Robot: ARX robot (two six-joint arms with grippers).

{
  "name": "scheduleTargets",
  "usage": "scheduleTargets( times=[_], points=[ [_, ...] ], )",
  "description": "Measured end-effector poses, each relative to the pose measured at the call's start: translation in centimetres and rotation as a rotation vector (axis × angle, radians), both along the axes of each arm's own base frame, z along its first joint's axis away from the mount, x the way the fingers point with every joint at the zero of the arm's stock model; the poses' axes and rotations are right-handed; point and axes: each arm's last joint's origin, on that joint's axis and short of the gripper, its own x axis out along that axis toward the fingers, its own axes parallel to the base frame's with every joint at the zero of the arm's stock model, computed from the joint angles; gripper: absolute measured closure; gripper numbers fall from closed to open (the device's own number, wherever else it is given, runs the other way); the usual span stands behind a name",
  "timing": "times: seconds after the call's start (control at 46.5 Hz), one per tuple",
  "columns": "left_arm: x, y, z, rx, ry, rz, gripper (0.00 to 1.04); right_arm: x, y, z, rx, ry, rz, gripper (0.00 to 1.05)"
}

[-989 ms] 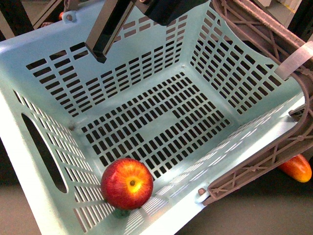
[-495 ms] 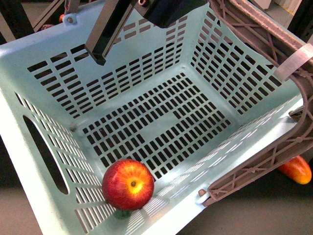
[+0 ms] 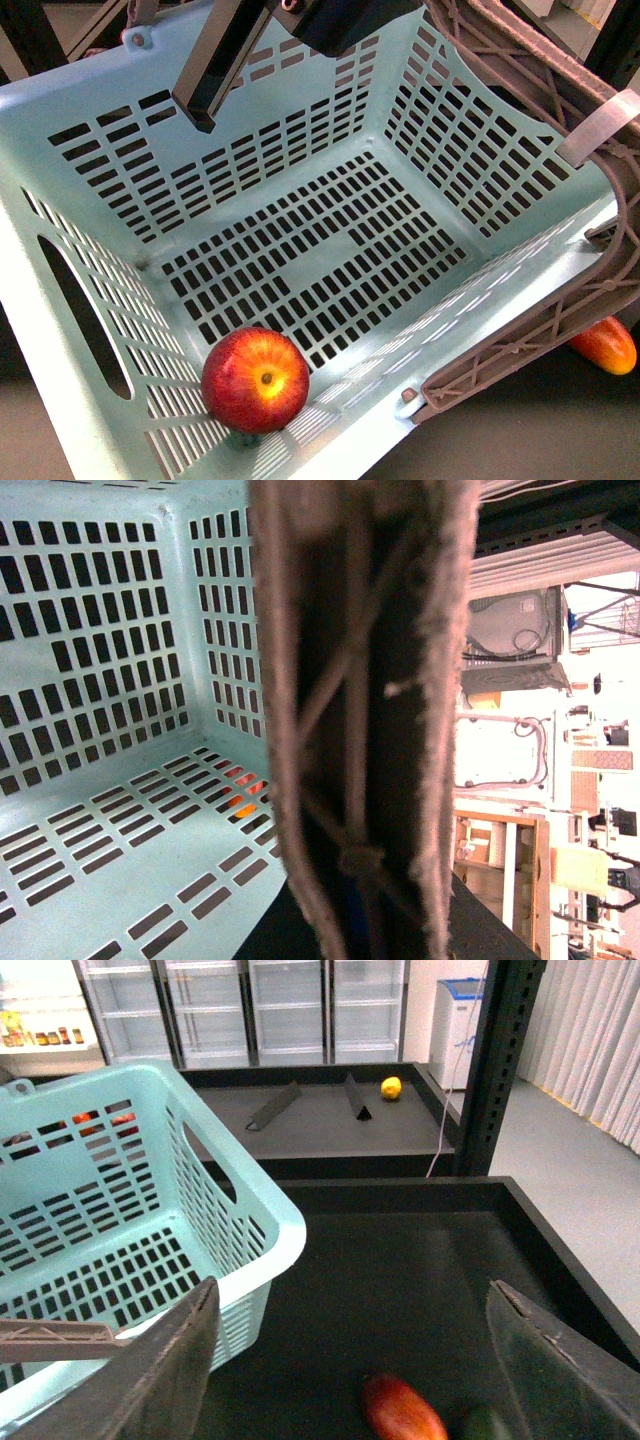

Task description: Pick apple with right arm and hold basket with left

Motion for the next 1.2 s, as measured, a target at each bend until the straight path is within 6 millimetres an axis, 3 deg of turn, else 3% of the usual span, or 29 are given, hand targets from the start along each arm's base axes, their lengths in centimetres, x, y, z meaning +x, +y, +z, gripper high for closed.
scheduleTargets(
  times=[0.108, 0.215, 0.344, 0.473, 0.667, 0.925, 1.14, 1.204],
  points=[
    [0.0, 0.0, 0.0, 0.004, -0.001, 0.004, 0.98, 0.0, 0.0, 0.0, 0.000, 0.000, 0.000, 0.09],
    [-0.3, 0.1, 0.5, 0.199, 0.042, 0.193, 0.98, 0.0, 0.0, 0.0, 0.000, 0.000, 0.000, 0.09],
    [0.4, 1.2, 1.1, 0.264, 0.034, 0.307, 0.98, 0.0, 0.0, 0.0, 0.000, 0.000, 0.000, 0.09],
    [2.0, 3.9, 1.0, 0.254, 0.085, 0.446, 0.98, 0.0, 0.0, 0.0, 0.000, 0.000, 0.000, 0.09],
    [6.3, 8.9, 0.5, 0.094, 0.147, 0.688, 0.98, 0.0, 0.0, 0.0, 0.000, 0.000, 0.000, 0.09],
    [10.8, 13.7, -4.0, 0.034, 0.246, 0.875, 0.98, 0.0, 0.0, 0.0, 0.000, 0.000, 0.000, 0.09],
    [11.5, 15.4, -7.7, 0.003, 0.380, 0.930, 0.98, 0.0, 0.0, 0.0, 0.000, -0.001, 0.000, 0.09],
    [11.4, 15.6, -7.8, -0.011, 0.398, 0.925, 0.98, 0.0, 0.0, 0.0, 0.000, 0.000, 0.000, 0.09]
  ],
)
